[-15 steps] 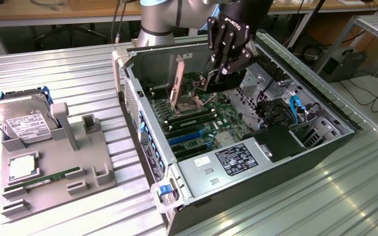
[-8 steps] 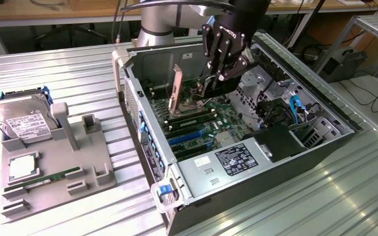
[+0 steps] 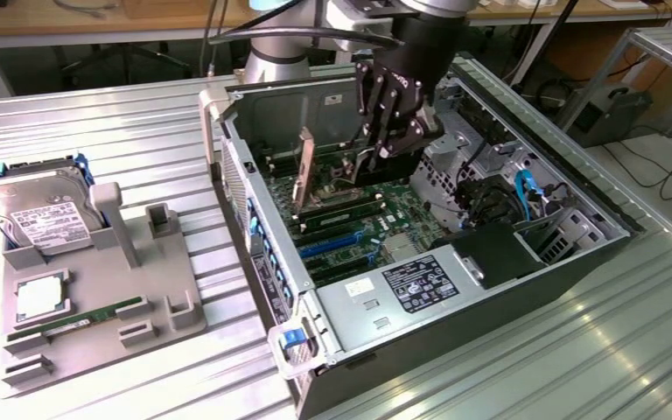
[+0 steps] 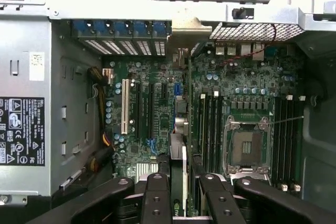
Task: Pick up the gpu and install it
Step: 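Insert the gpu into the slot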
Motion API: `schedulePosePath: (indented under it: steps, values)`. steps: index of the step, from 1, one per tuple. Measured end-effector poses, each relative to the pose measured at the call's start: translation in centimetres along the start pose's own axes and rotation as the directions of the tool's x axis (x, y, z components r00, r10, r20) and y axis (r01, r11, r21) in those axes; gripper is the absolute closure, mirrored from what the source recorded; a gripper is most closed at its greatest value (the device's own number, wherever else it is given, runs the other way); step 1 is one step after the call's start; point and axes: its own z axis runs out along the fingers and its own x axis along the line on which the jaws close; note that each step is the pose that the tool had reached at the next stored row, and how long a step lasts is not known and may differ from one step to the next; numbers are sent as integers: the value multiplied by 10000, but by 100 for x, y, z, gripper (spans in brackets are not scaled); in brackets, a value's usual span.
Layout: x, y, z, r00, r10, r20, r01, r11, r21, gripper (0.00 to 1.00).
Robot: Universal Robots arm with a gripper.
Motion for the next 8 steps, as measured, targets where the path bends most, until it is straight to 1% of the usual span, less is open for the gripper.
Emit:
schedulePosePath:
  steps: [7, 8]
  values:
    - [12, 13, 156, 10000, 50, 1, -50, 10000, -2, 74]
    - [16, 18, 194, 10000, 50, 1, -50, 10000, -1, 74]
